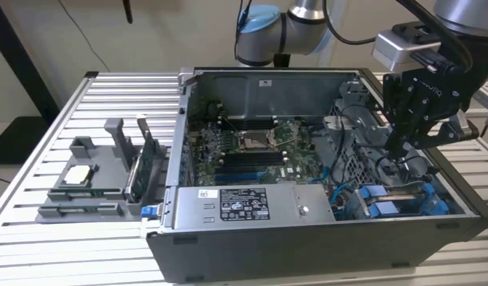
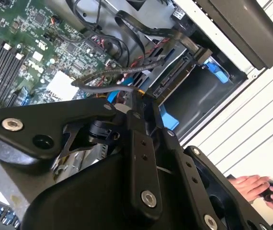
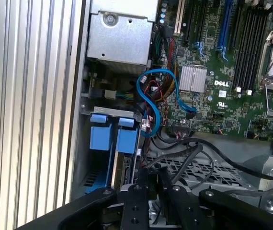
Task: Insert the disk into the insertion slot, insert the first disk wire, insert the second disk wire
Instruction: 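Insert the first disk wire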
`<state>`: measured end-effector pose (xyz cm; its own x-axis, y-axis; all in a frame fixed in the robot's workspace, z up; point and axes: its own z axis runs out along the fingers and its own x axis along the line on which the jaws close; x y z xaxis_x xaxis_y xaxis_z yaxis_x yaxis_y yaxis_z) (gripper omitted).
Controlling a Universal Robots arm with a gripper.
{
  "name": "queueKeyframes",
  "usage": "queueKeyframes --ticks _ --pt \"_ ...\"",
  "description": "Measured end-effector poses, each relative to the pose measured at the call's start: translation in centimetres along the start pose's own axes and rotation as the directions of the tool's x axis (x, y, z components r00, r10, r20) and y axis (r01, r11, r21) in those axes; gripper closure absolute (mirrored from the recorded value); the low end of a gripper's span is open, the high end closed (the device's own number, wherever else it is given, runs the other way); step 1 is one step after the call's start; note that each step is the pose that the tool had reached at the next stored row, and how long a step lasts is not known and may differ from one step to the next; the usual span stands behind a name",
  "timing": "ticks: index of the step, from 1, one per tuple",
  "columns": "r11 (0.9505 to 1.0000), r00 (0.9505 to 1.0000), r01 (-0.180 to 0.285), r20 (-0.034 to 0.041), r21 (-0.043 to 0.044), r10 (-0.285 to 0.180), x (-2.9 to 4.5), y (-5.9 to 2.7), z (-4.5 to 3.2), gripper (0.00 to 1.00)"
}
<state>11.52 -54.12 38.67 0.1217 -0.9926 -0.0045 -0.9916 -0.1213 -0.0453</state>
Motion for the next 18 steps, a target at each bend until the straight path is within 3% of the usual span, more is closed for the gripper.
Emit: queueKeyframes --ticks 1,18 --pt "1.0 1.0 0.0 0.0 0.0 0.0 0.0 0.0 0.0 0.78" --pt "1.0 1.0 -0.002 -0.0019 -0.0002 0.002 0.06 0.01 0.24 0.81"
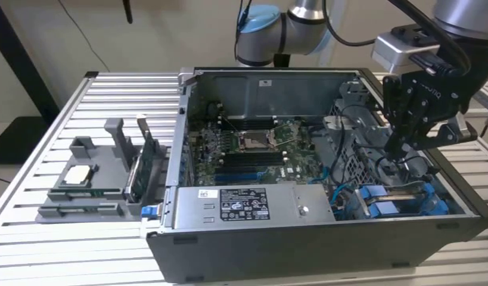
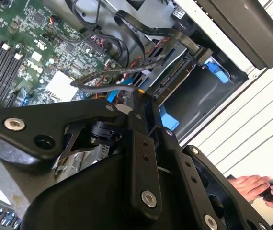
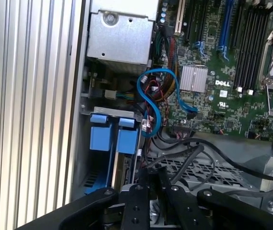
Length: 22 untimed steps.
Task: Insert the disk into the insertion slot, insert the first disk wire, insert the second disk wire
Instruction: 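Insert the first disk wire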
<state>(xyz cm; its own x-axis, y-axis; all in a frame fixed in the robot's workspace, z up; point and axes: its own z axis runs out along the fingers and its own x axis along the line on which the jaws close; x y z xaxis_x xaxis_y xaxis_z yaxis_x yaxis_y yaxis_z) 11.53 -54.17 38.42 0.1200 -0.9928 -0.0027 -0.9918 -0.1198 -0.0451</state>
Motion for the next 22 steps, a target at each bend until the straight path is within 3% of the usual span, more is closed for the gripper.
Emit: queueKeyframes --ticks 12,22 --pt "0.9998 0.9998 -0.019 -0.0005 -0.0041 0.019 1.2 -0.27 0.26 0.81" --pt "0.9972 0.9973 -0.074 -0.003 -0.0051 0.074 1.85 -0.31 0.6 0.81"
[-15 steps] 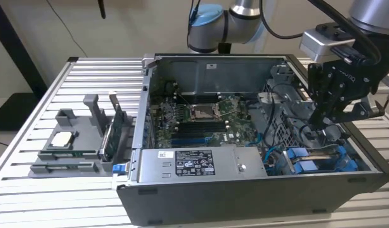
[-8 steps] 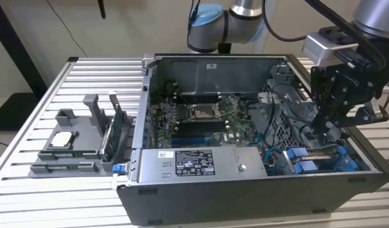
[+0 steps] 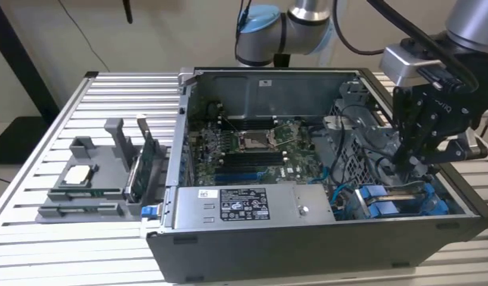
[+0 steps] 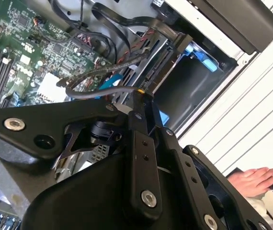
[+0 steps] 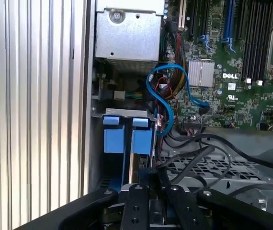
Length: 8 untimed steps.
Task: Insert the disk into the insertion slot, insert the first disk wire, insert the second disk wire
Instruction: 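Insert the first disk wire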
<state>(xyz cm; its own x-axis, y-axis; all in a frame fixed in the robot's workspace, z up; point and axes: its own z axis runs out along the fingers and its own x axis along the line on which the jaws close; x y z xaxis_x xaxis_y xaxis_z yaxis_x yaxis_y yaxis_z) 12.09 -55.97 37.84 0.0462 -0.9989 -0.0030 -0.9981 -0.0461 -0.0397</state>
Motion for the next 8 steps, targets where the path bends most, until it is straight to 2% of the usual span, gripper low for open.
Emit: queueKeyframes --ticks 4,8 --pt "0.9999 1.0 -0.001 0.0007 -0.012 0.001 0.3 -0.5 0.19 0.81" --pt "0.9995 1.0 -0.001 0.0017 -0.0314 0.001 0.6 -1.27 0.37 0.81"
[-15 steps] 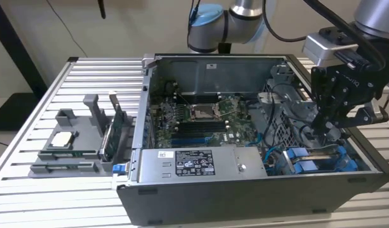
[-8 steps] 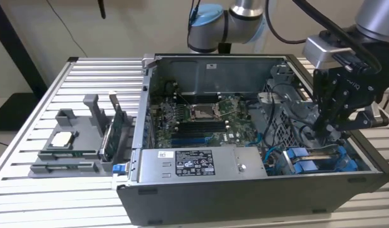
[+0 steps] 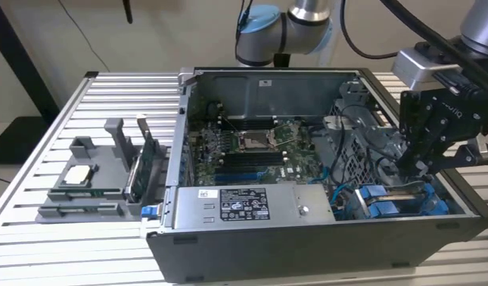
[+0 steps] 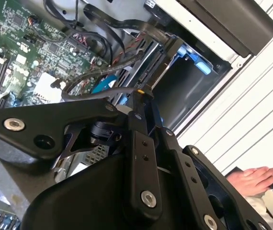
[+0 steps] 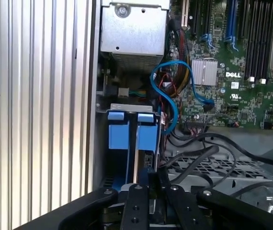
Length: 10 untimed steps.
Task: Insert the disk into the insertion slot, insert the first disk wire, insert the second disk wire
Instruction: 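Insert the first disk wire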
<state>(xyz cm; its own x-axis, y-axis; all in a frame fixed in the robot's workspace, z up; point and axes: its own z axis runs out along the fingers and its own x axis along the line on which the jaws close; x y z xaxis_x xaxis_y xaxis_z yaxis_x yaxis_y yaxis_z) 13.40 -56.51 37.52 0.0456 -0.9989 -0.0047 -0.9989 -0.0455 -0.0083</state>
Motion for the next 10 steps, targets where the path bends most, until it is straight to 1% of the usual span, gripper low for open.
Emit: queueKeyframes --ticks 3,5,8,10 --pt "0.9999 1.0 0.0 0.0014 -0.0146 0.0 0.16 -0.7 0.11 0.81" --pt "0.9997 1.0 0.0 0.0036 -0.0224 0.0 0.27 -1.13 0.19 0.81" --pt "0.9995 1.0 0.0 0.0093 -0.0317 0.0 0.41 -1.71 0.31 0.81" --pt "0.9994 0.9999 0.0 0.0145 -0.0354 0.0 0.47 -2.02 0.38 0.81"
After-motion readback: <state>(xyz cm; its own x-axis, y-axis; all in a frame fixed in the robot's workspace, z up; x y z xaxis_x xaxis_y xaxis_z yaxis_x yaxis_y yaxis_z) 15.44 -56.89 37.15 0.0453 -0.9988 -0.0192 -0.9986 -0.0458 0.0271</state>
